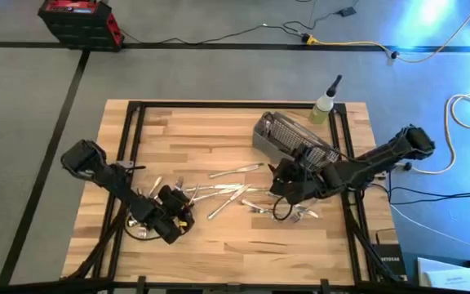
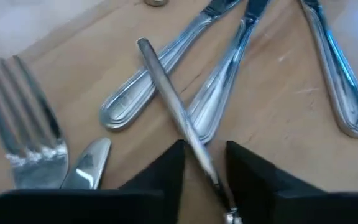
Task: Sort silverware
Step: Put the silver spoon into the gray silverware organizer
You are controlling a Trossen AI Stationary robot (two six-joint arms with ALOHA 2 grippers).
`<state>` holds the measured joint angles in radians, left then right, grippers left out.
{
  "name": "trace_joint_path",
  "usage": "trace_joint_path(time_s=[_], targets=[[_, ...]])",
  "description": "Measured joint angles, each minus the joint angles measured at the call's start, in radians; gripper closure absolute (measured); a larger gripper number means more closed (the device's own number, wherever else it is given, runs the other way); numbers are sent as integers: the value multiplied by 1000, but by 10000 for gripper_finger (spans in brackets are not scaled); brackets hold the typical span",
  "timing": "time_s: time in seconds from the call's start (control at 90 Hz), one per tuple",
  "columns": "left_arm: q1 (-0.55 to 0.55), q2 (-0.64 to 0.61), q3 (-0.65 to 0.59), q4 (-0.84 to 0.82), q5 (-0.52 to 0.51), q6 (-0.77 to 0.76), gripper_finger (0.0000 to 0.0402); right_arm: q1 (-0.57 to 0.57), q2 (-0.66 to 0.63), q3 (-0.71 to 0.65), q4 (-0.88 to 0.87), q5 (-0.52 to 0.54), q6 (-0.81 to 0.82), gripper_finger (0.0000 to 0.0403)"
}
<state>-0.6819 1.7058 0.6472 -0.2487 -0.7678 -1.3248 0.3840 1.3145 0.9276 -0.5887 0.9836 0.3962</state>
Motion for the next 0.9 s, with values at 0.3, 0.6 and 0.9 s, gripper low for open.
trace_joint_path(time_s=[0.3, 0.6, 0.9], targets=[[3, -40, 33, -39, 18, 217, 392, 0, 12, 0, 212, -195, -120, 123], [80, -156, 78, -40, -105, 574, 393, 0, 187, 0, 582, -496, -499, 123], [185, -160, 147, 136, -100, 1006, 394, -28, 367, 3, 885, -525, -852, 123]])
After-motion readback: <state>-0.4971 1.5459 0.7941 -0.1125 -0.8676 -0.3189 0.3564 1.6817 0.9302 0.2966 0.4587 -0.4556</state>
